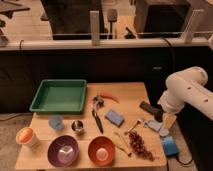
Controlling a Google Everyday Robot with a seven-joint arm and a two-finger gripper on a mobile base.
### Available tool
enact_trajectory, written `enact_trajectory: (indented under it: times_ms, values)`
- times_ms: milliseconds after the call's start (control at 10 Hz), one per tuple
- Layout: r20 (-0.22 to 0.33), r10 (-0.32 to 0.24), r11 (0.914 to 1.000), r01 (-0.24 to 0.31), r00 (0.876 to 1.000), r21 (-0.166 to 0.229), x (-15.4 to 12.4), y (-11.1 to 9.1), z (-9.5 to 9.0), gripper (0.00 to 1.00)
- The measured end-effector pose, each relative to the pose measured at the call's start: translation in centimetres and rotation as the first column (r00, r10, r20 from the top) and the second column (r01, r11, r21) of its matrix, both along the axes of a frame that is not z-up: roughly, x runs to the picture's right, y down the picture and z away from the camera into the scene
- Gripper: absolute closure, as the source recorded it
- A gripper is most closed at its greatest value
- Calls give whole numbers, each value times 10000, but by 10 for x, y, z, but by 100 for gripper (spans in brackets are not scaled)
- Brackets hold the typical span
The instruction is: Wipe tray with sponge
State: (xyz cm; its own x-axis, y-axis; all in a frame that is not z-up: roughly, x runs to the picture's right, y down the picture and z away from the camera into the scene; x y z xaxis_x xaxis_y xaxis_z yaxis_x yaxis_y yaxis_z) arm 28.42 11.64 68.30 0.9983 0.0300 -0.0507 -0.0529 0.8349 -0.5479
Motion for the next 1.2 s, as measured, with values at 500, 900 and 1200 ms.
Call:
enact_trajectory:
  times_ms: [500, 900, 1200]
  values:
    - [398, -689, 9976, 689, 9968, 17, -51, 5, 16, 20]
    - [670, -1277, 9918, 1277, 9895, 46, -63, 9, 26, 20]
    - [996, -1848, 9827, 1850, 9777, 81, -100, 9, 36, 20]
